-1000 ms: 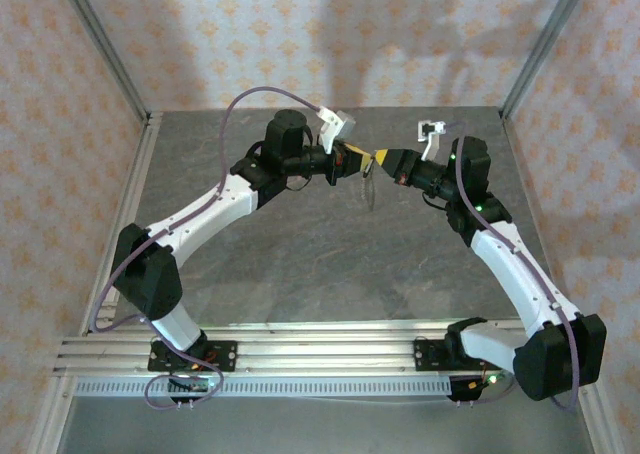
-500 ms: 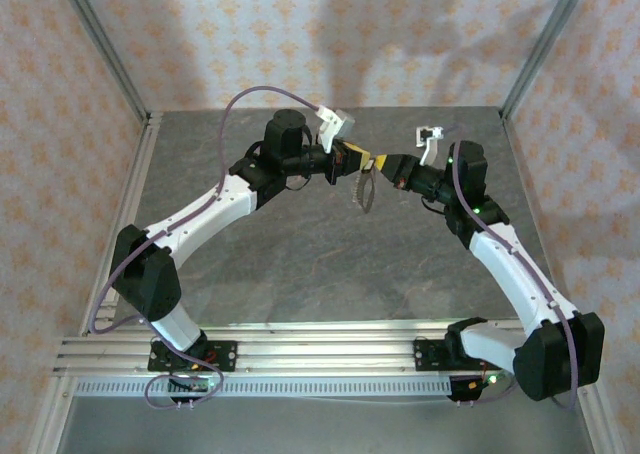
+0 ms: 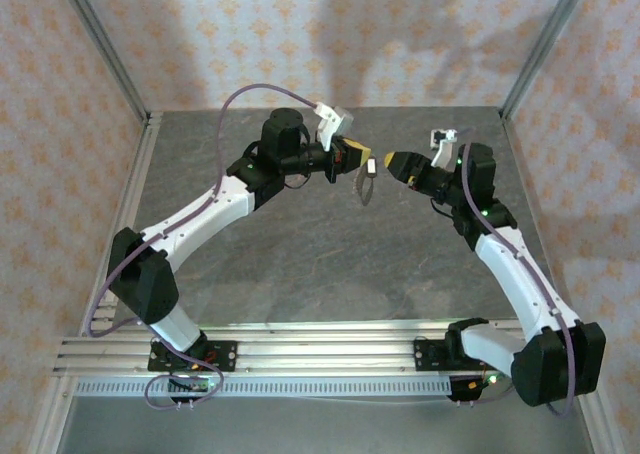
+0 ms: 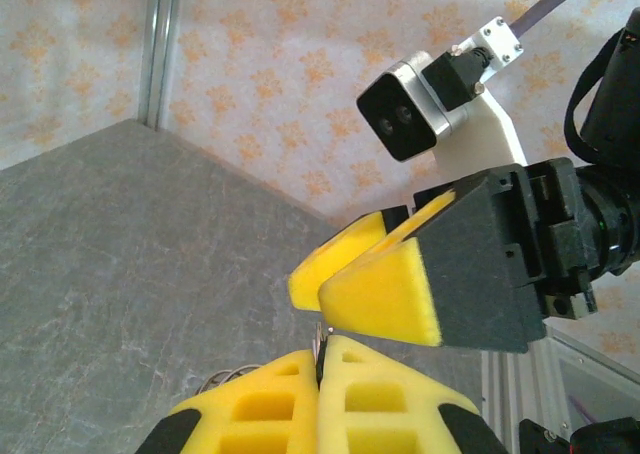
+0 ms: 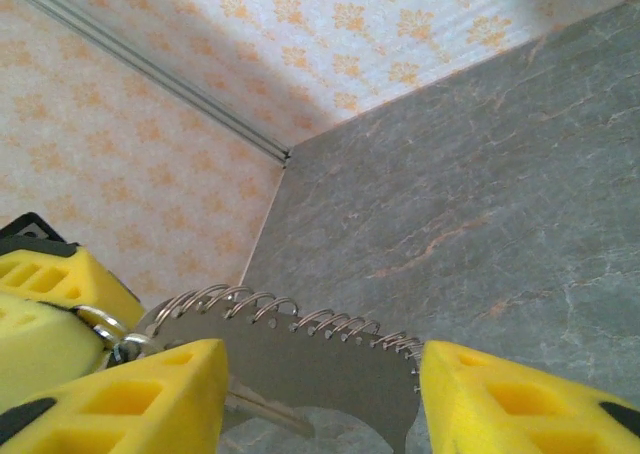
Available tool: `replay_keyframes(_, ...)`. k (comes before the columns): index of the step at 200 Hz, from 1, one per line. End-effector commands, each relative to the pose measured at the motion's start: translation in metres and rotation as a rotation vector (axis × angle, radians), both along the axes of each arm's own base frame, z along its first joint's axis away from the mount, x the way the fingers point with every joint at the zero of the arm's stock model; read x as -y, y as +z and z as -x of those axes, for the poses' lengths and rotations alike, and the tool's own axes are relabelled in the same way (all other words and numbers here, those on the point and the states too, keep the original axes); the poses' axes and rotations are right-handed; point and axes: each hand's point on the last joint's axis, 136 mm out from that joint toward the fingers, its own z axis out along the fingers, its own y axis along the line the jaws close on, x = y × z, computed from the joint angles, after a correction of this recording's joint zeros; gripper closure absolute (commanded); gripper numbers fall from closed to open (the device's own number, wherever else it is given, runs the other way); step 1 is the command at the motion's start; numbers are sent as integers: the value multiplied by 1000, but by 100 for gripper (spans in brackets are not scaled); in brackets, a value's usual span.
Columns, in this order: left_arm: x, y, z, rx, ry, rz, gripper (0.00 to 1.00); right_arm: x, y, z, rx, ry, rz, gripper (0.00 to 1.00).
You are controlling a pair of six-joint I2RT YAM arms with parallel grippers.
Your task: Put the keys on the keyring
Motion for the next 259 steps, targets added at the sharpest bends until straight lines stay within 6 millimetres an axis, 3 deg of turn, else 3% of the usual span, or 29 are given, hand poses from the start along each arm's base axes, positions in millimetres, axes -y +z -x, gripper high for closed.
replay_keyframes(1,-3,41,8,103,5,56,100,-1,28,7,62,10,-42,42)
replay_keyframes(40,-2,40,6,100,7,59,100,-16,43,19,87,83,-69,33)
replay_keyframes(99,0,39,3,94,8,61,100,-40,38,27,77,159,-69,43)
replay_keyframes(163,1,37,1,87,9,64,100,-48,42,23,79,177,-97,66)
replay_keyframes(223,1,36,1,85,9,62,100,-43,40,23,76,155,-83,100)
replay_keyframes(259,1,34,2,85,7,55,100,-31,44,21,80,124,-89,100)
